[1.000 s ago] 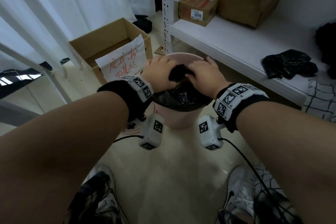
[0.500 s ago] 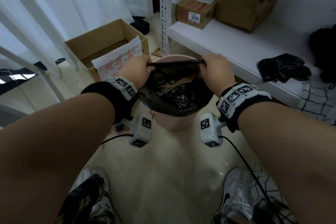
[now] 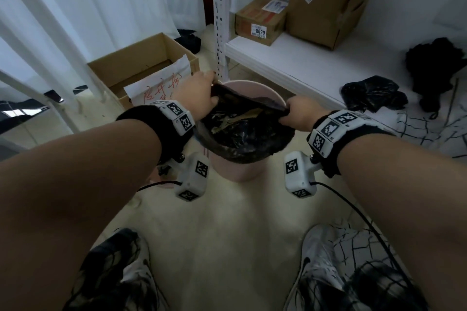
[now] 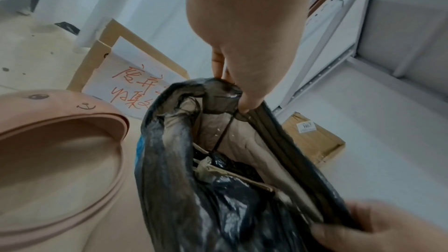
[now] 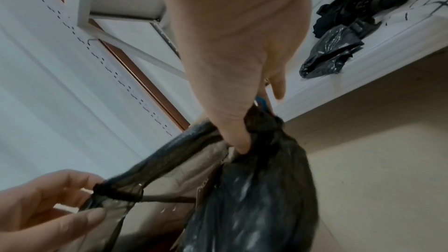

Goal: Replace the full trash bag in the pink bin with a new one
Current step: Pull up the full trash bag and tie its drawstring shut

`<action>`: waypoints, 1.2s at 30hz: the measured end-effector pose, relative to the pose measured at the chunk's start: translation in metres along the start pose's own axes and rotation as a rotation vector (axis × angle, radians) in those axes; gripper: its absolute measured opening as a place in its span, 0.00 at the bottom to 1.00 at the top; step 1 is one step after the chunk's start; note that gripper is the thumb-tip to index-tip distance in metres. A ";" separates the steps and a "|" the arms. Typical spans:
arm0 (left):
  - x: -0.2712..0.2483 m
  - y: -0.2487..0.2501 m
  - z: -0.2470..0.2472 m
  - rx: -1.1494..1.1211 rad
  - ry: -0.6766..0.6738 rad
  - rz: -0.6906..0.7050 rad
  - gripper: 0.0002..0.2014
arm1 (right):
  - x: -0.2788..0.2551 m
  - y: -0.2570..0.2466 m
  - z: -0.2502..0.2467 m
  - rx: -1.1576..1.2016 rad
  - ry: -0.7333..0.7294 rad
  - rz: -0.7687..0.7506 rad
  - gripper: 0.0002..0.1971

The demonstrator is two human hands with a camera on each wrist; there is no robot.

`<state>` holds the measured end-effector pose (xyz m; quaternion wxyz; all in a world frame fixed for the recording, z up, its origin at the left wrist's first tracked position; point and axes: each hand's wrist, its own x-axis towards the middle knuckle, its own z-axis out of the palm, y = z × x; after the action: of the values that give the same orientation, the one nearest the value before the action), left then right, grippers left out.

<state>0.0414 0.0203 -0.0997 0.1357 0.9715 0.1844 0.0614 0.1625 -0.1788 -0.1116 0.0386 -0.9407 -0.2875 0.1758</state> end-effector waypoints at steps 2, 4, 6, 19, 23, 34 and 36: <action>-0.005 0.009 0.000 0.036 0.023 0.052 0.21 | -0.009 -0.002 -0.010 0.098 0.102 -0.034 0.06; -0.006 0.018 -0.001 0.026 0.030 0.089 0.21 | -0.013 -0.005 -0.023 0.258 0.326 -0.061 0.08; -0.005 0.025 -0.002 0.012 0.029 0.124 0.20 | -0.017 -0.006 -0.032 0.443 0.502 -0.068 0.08; -0.005 0.042 -0.002 0.042 -0.120 0.244 0.16 | -0.037 -0.007 -0.024 0.830 0.163 0.066 0.13; -0.007 0.058 -0.003 -0.102 -0.144 0.323 0.31 | -0.036 -0.017 -0.040 1.234 0.381 0.003 0.13; -0.001 0.086 -0.004 -0.142 -0.085 0.069 0.08 | -0.037 -0.024 -0.046 0.841 0.648 -0.114 0.19; 0.000 0.086 -0.010 -0.240 0.025 0.115 0.09 | -0.043 -0.021 -0.046 0.477 0.669 -0.256 0.22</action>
<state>0.0687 -0.0542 -0.0656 0.2448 0.9565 0.1212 0.1028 0.1344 -0.1841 -0.0521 0.3677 -0.8674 -0.3248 -0.0837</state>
